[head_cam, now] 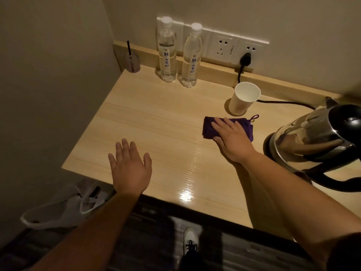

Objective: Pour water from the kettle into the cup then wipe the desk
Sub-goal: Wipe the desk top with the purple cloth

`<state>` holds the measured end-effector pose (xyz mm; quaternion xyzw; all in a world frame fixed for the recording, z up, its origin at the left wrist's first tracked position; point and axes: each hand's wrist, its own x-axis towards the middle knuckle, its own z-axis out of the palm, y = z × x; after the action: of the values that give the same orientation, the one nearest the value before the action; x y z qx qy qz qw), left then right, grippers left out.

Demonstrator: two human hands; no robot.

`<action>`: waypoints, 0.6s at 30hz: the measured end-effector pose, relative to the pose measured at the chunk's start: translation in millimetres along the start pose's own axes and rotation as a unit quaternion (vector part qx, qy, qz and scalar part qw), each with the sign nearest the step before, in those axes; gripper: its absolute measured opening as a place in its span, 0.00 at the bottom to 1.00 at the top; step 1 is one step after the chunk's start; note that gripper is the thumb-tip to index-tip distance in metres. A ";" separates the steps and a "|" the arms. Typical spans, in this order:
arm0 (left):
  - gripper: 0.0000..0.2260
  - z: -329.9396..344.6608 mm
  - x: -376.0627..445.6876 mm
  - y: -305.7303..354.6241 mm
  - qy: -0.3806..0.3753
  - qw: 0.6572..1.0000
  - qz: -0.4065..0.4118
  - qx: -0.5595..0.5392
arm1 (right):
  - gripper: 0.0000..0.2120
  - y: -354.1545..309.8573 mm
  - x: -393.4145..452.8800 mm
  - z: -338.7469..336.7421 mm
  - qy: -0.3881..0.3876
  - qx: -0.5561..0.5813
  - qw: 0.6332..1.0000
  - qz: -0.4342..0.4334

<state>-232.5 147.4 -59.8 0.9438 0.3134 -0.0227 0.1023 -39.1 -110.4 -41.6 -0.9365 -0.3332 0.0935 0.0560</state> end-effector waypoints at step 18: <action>0.29 -39.0 -28.0 -13.2 -0.130 0.987 0.084 -0.040 | 0.21 -79.2 -252.9 10.0 -0.049 0.216 0.970 0.097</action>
<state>-263.6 149.5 -21.0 0.9510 0.2179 -0.1238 0.1812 -282.2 -209.4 -3.2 -0.9243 -0.2148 0.2145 0.2315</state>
